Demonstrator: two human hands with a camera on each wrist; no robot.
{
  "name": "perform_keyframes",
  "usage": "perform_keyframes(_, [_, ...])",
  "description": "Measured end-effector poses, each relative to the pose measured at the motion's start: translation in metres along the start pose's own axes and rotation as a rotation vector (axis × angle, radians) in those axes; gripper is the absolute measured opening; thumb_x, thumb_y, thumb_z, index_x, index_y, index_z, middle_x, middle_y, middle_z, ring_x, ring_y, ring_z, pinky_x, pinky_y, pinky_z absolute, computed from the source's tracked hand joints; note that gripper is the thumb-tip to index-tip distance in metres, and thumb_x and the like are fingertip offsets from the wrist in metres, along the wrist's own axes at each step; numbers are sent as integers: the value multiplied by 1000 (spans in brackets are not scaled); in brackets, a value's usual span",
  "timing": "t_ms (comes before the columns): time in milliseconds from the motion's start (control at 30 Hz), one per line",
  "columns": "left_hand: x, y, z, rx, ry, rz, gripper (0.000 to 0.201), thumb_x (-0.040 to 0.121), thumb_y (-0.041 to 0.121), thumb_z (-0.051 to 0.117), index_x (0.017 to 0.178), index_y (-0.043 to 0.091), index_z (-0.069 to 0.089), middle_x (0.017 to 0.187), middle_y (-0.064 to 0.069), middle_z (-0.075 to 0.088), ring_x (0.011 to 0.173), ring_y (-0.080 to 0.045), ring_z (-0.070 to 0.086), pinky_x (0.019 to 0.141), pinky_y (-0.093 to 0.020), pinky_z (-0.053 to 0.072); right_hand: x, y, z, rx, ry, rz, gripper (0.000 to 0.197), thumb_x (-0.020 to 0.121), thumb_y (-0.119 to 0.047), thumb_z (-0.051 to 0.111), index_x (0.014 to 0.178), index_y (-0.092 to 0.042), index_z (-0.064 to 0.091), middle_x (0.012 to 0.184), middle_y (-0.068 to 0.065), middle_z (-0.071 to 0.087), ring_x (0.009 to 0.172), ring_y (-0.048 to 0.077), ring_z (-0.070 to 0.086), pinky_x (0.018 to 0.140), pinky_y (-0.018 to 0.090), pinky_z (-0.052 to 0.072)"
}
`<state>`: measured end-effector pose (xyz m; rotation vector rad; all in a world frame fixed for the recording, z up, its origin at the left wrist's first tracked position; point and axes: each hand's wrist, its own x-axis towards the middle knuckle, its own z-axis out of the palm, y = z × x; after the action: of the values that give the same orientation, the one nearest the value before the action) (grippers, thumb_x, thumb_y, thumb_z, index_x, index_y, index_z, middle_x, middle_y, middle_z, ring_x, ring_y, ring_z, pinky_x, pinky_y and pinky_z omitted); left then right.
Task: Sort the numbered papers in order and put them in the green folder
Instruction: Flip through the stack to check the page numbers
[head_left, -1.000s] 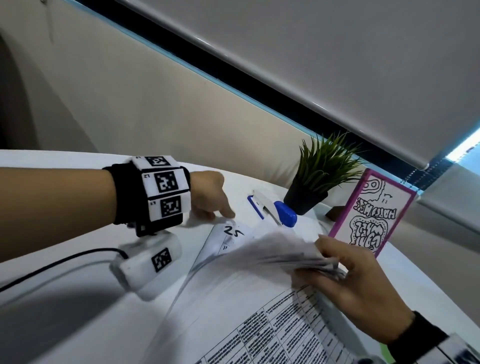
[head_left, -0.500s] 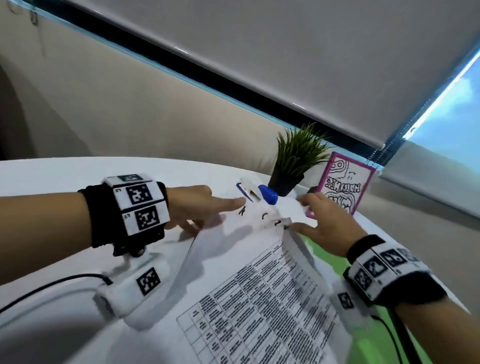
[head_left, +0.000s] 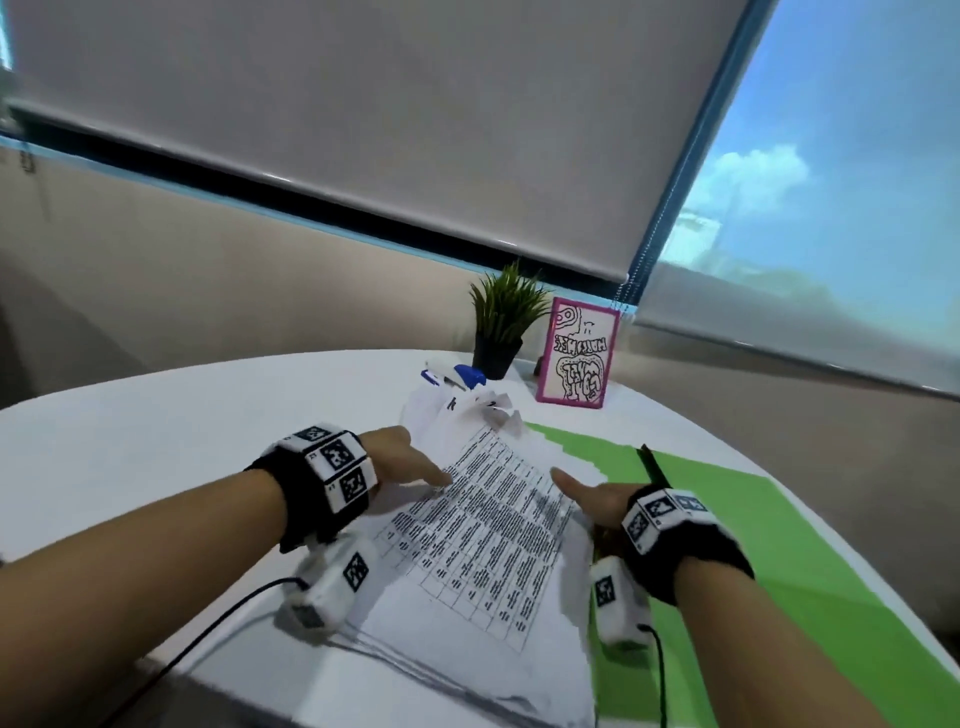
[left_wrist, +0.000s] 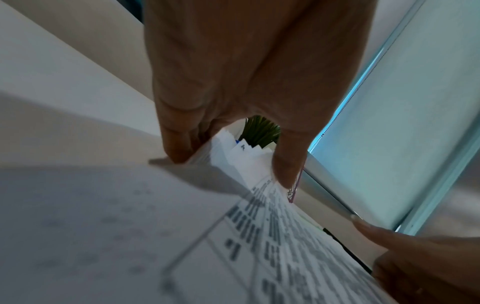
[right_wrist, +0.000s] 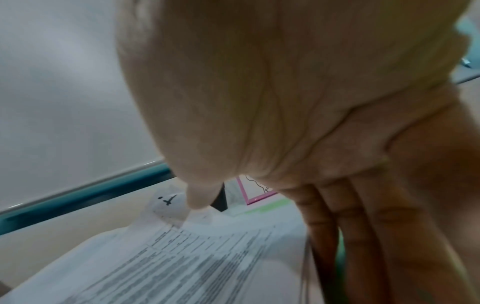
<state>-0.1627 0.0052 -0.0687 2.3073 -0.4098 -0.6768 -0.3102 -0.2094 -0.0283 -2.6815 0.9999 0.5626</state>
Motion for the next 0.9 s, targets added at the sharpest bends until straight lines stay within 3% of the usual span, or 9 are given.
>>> perform_keyframes(67, [2,2,8,-74,-27,33,86,58,59,84,116,1,59,120,-21,62,114,-35,60,94,-40,49,0,-13,2,90,23,-42,102,75,-88,14,126,-12,60,135,18,56,118,29,56,111,39,34])
perform_keyframes(200, [-5,3,16,-401,197,103,34,67,-4,77,95,-6,60,96,-22,68,80,-29,64,62,-32,56,-2,-23,-2,278,-3,-68,106,78,-84,37,150,-6,27,149,18,43,131,32,49,103,35,38])
perform_keyframes(300, [-27,13,4,-695,192,282,35,71,-19,67,102,-4,60,97,-21,70,89,-35,68,65,-30,57,0,-14,-4,388,45,-79,100,72,-83,48,133,-5,52,142,16,52,123,31,56,97,33,43])
perform_keyframes(433, [-67,36,-49,-835,131,561,36,75,-8,72,108,1,61,92,-15,69,79,-26,63,58,-23,53,-3,-11,-20,998,103,-281,114,46,-86,70,130,-10,57,128,9,65,114,29,62,97,43,49])
perform_keyframes(600, [-97,84,-84,-761,474,885,36,70,17,84,102,11,70,93,-5,76,86,-20,72,72,-33,59,-67,-48,-73,1488,557,-820,38,79,-22,77,112,-6,67,104,1,76,100,18,70,89,35,55])
perform_keyframes(667, [-99,102,-81,-788,599,963,31,74,22,83,98,6,72,90,-13,74,84,-34,70,74,-48,60,-83,-65,-84,1475,810,-848,16,85,-20,73,100,-15,71,96,0,77,92,16,72,82,33,58])
perform_keyframes(733, [-97,112,-74,-820,687,1015,28,80,18,79,103,5,70,92,-11,74,87,-31,70,76,-47,59,-89,-77,-84,1414,944,-832,7,88,-24,70,92,-18,68,89,3,75,80,21,71,69,35,57])
perform_keyframes(800, [-90,109,-66,-878,716,928,26,78,22,79,102,16,70,92,-1,74,89,-20,71,78,-40,59,-81,-81,-74,1357,953,-774,6,88,-25,70,91,-21,66,86,6,73,78,30,69,66,42,57])
perform_keyframes(900, [-76,96,-61,-857,699,810,18,77,20,79,91,19,68,86,-7,72,80,-24,68,76,-47,59,-63,-72,-50,1293,867,-662,27,83,-21,76,107,-23,63,93,-3,74,81,13,72,75,32,61])
